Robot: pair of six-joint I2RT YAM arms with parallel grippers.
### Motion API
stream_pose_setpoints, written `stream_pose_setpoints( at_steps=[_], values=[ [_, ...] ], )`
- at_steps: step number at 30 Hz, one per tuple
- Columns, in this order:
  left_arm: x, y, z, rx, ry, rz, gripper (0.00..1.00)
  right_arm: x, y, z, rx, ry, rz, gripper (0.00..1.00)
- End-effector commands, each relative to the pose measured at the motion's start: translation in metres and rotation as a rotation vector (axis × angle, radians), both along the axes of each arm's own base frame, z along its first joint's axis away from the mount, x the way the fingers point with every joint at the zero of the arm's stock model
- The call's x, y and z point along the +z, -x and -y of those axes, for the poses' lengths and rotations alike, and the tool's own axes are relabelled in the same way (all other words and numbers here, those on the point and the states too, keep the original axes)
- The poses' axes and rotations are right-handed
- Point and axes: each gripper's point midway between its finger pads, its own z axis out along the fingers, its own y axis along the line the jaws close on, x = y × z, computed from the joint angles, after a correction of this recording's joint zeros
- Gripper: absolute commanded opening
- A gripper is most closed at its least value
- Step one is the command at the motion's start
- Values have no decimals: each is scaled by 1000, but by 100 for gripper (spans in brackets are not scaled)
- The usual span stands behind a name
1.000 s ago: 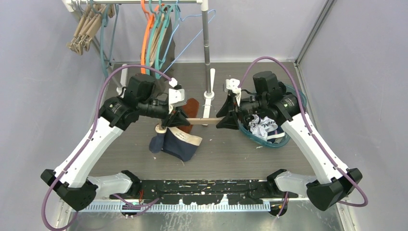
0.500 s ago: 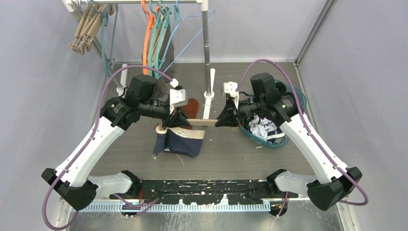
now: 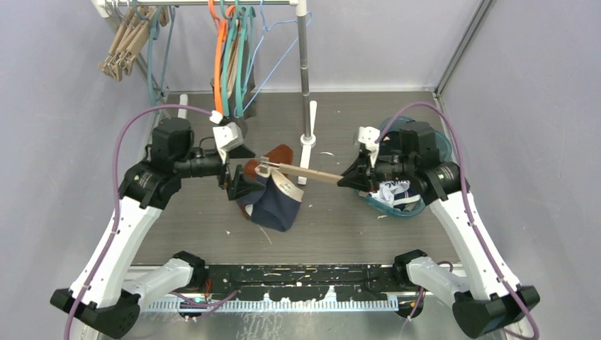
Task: Remove the underwear clipped to the hanger
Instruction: Remove the underwear from the hanger.
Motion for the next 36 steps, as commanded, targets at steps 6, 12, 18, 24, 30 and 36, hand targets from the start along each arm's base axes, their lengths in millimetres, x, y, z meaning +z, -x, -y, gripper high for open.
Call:
stream_pose_setpoints(
  at_steps=[6,12,18,24,30,36],
  values=[
    [-3,-18,-18,105,98,-18,98,44,19,17,-2,-159,93,1],
    [2,-9,-3,-19,172,-55,91,51,35,12,94,-216,37,1],
    [14,10,2,-121,218,-83,90,45,34,10,107,-225,10,1],
    [24,6,3,-114,228,-68,88,44,31,8,116,-229,-16,1],
    [52,9,7,-144,228,-15,93,38,25,6,111,-194,-5,1],
    [58,5,13,-140,203,-5,83,33,23,4,111,-180,-9,1]
  ],
)
